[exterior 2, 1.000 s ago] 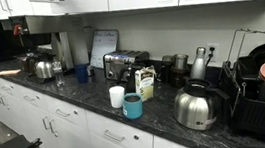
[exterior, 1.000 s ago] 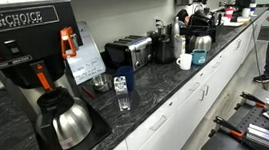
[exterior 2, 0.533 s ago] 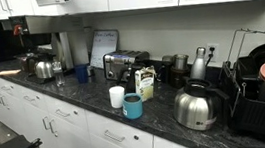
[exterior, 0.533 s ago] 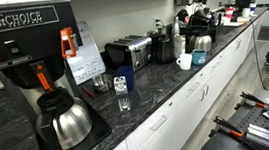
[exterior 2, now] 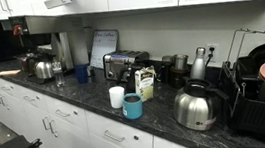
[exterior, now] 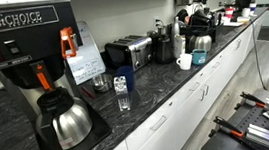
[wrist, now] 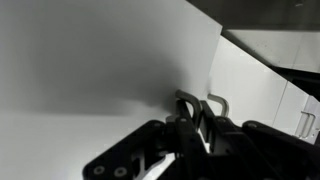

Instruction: Close the right door of the cabinet

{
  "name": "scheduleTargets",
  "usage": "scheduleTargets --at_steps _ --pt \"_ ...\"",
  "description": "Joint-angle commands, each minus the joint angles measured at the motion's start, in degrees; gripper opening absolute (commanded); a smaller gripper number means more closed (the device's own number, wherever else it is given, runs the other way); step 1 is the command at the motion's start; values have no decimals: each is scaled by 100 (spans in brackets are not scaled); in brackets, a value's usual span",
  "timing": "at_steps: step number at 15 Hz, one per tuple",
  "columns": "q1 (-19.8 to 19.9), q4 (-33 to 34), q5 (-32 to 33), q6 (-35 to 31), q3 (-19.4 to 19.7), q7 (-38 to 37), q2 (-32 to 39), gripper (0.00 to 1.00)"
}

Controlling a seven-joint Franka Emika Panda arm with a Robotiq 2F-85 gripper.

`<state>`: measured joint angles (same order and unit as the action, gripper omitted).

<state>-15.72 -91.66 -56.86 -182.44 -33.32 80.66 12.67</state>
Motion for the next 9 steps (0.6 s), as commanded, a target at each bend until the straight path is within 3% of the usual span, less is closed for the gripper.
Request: scheduleTargets --at_steps 1,2,3,4,9 --pt "-266 485 464 -238 92 -60 431 4" --pt "-300 547 570 -277 114 -107 488 6" --pt "-328 586 642 -322 134 -200 520 26" --pt "-354 590 711 -352 155 -300 534 40" --pt "-399 313 686 -435 194 -508 293 73"
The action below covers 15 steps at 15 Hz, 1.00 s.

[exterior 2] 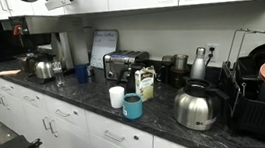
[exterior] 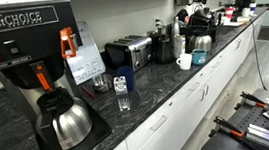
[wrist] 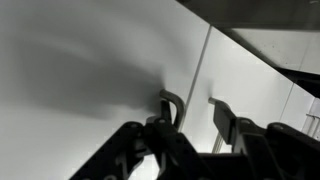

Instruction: Close the right door of the cabinet

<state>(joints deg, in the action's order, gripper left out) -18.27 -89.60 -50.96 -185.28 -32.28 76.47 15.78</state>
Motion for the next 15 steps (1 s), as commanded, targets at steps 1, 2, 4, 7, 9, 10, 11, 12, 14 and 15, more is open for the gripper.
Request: scheduleTargets --at_steps 1,2,4,7,9,10,11,12,14,15 --pt "-152 37 86 -176 106 -125 -77 79" --pt "-153 -35 80 -224 124 -136 -152 86" --pt "-287 -156 135 -452 256 -170 -323 98" --pt "-460 -315 112 -800 512 -115 -557 100" --pt "-581 -645 1046 -1011 862 -1070 -667 100" --pt "-578 -780 1303 -1087 968 -1263 -713 100" --pt "-746 -668 614 -1078 1136 -599 -684 100" --pt "-803 -750 604 -1052 1322 -748 -685 100" --pt "-919 -727 411 -911 1590 -756 -657 100" --pt "-756 -685 646 -1000 1279 -848 -600 100"
